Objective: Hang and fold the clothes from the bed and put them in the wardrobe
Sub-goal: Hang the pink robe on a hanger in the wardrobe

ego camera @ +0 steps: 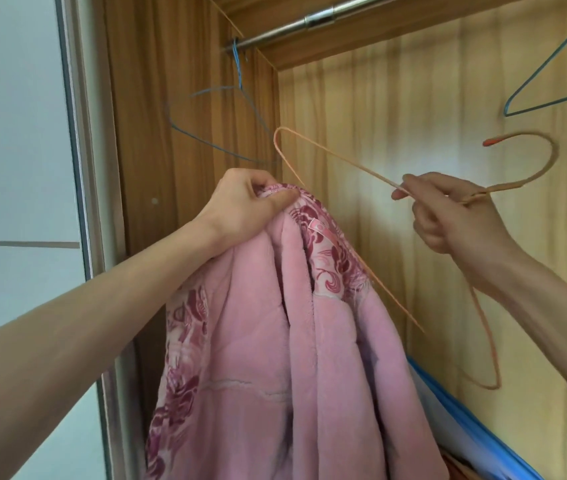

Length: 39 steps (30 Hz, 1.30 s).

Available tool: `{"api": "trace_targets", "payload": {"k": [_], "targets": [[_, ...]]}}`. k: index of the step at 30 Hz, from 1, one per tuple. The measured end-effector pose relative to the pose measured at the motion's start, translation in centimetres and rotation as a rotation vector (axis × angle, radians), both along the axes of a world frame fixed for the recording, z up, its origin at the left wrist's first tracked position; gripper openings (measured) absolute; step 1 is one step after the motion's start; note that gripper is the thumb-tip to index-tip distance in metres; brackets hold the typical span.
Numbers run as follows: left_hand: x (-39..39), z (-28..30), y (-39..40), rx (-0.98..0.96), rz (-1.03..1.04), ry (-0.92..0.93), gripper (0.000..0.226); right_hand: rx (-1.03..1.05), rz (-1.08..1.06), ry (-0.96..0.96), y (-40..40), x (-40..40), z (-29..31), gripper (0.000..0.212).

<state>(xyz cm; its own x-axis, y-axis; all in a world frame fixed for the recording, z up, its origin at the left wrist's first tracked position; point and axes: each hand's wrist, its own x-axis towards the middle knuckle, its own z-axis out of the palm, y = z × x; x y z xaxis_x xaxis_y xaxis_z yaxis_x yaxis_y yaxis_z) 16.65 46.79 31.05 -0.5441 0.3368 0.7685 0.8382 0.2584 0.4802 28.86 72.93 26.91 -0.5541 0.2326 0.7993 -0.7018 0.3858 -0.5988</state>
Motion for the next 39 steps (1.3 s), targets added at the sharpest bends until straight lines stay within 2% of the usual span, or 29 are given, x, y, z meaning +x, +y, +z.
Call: {"api": "trace_targets", "payload": {"k": [3, 5, 10, 13, 17, 21, 26, 29, 31, 34, 36, 39], "targets": [[0.1, -0.2, -0.9, 0.045, -0.090, -0.105, 0.032, 0.004, 0.290, -0.108, 1.4, 1.9, -0.6, 0.035], [0.0, -0.3, -1.5, 0.065, -0.122, -0.137, 0.031, -0.007, 0.375, -0.182, 2.3, 2.7, -1.6, 0.041], [-0.3, -0.5, -2.6, 0.079, -0.106, -0.151, 0.024, 0.203, 0.285, -0.462, 2.4, 3.8, -3.3, 0.067], [-0.6, -0.6, -3.0, 0.055, -0.086, -0.143, 0.023, 0.298, 0.185, -0.490, 2.1, 4.2, -2.6, 0.043], [-0.4, -0.5, -3.3, -0.088, -0.047, -0.086, 0.030, 0.462, -0.003, -0.517, 1.9, 5.1, -0.8, 0.040], [0.6, -0.9, -1.4, -0.074, -0.091, -0.083, 0.031, 0.482, 0.015, -0.512, -0.7, 3.9, -0.3, 0.024], [2.4, -2.1, 2.1, -0.142, -0.061, 0.015, 0.031, 0.405, 0.160, -0.521, -4.1, 0.4, -1.3, 0.022], [2.9, -2.7, 2.2, -0.172, -0.078, 0.019, 0.027, 0.250, 0.234, -0.502, -3.9, -0.9, -3.1, 0.020], [3.3, -3.2, 1.8, -0.267, -0.112, 0.048, 0.027, 0.124, 0.279, -0.450, -3.5, -1.3, -4.3, 0.019], [3.1, -4.1, 1.3, -0.459, -0.066, 0.212, 0.037, -0.019, 0.320, -0.393, -3.0, -1.6, -5.6, 0.025], [2.9, -4.5, 1.1, -0.537, -0.037, 0.239, 0.040, -0.042, 0.322, -0.374, -2.8, -1.7, -6.1, 0.023], [2.8, -5.4, 1.4, -0.626, 0.029, 0.256, 0.068, -0.014, 0.332, -0.372, -2.5, -1.7, -6.4, 0.018]]}}
